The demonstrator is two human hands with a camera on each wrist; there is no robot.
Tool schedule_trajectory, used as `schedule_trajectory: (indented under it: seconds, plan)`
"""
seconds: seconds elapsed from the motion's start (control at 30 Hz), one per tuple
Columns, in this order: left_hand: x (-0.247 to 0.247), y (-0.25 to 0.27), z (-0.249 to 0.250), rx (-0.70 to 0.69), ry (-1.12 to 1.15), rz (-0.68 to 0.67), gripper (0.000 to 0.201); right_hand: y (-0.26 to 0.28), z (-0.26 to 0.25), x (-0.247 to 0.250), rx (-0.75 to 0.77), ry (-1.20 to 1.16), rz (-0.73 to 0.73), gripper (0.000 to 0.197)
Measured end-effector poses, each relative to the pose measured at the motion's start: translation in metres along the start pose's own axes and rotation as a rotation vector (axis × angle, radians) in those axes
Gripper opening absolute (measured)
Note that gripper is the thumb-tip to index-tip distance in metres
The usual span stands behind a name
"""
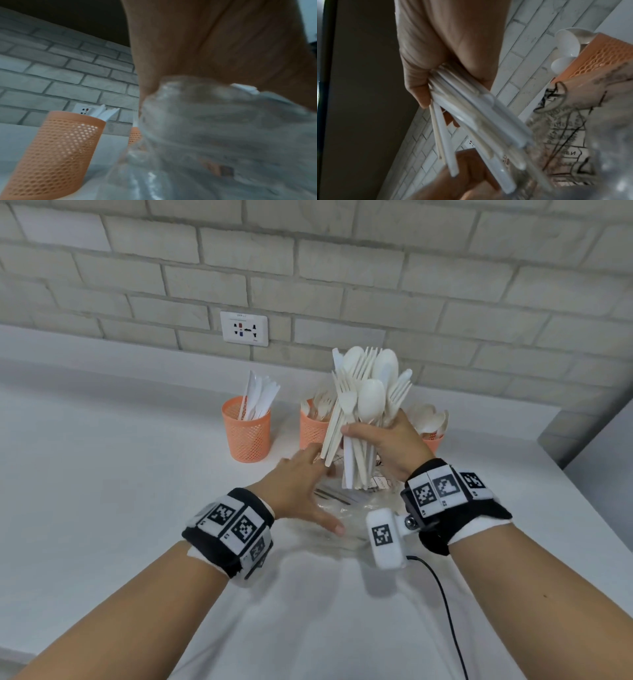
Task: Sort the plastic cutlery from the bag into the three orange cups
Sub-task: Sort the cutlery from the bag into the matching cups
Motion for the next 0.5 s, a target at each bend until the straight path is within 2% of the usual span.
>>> schedule_trajectory:
  seconds: [0.13,0.2,0.3,0.4,0.47,0.5]
  plan:
    - [-0.033,-0.004,0.008,-0.033,-0.227,-0.183,0.069,0.004,0.006,0.009,-0.023,-0.099,0.060,0.030]
    - [-0.038,-0.009,0.000,0.028,-0.354,-0.191,0.063,0.006,0.006,0.014,-0.023,-0.180,0.080,0.031]
    - [-0.034,-0.016,-0.013,0.125,-0.368,-0.194,0.057,0.008,0.000,0.018,-0.018,-0.287,0.077,0.031]
    - [-0.032,-0.014,-0.018,0.158,-0.376,-0.274,0.058,0.010,-0.004,0.025,-0.029,-0.350,0.082,0.030]
    - [-0.024,-0.009,-0.018,0.182,-0.291,-0.308,0.068,0.012,-0.004,0.030,-0.046,-0.362,0.070,0.029]
    - [-0.015,-0.007,-0.016,0.184,-0.208,-0.283,0.074,0.013,-0.004,0.031,-0.056,-0.356,0.060,0.029]
Point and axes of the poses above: each hand's wrist, its own y-axis away from the middle knuckle, its own x-axis out of the back of the hand, z = x × y, the point moved 8 cm from there along -y, towards the middle knuckle
